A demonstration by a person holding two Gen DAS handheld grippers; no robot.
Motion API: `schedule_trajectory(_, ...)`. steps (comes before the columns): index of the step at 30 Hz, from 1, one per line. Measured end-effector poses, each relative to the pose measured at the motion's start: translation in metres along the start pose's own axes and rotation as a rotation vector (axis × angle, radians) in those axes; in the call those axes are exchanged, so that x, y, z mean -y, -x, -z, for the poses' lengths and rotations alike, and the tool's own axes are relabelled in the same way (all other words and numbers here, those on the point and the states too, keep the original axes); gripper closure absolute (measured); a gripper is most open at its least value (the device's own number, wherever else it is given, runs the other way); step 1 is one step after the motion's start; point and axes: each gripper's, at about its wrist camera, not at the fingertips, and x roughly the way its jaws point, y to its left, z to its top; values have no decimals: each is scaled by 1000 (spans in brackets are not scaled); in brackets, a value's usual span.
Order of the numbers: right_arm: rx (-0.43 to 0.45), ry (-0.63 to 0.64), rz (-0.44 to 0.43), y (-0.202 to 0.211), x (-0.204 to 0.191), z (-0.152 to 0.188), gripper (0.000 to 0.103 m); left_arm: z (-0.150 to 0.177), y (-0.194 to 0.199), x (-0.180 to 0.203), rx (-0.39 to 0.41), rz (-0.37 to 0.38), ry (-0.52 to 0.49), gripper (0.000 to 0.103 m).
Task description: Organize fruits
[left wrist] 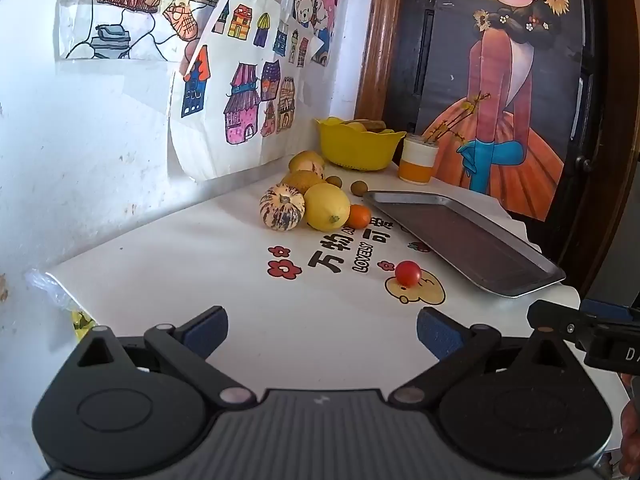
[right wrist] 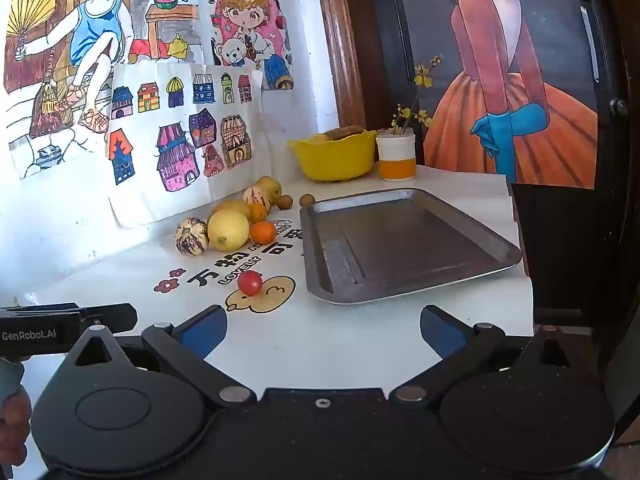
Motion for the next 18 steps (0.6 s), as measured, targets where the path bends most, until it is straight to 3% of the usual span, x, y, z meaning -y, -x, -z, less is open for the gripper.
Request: schedule_trajectory(18,1,-1,-5,3,-1,-6,1,1,1,-2,-2,-4,0,1)
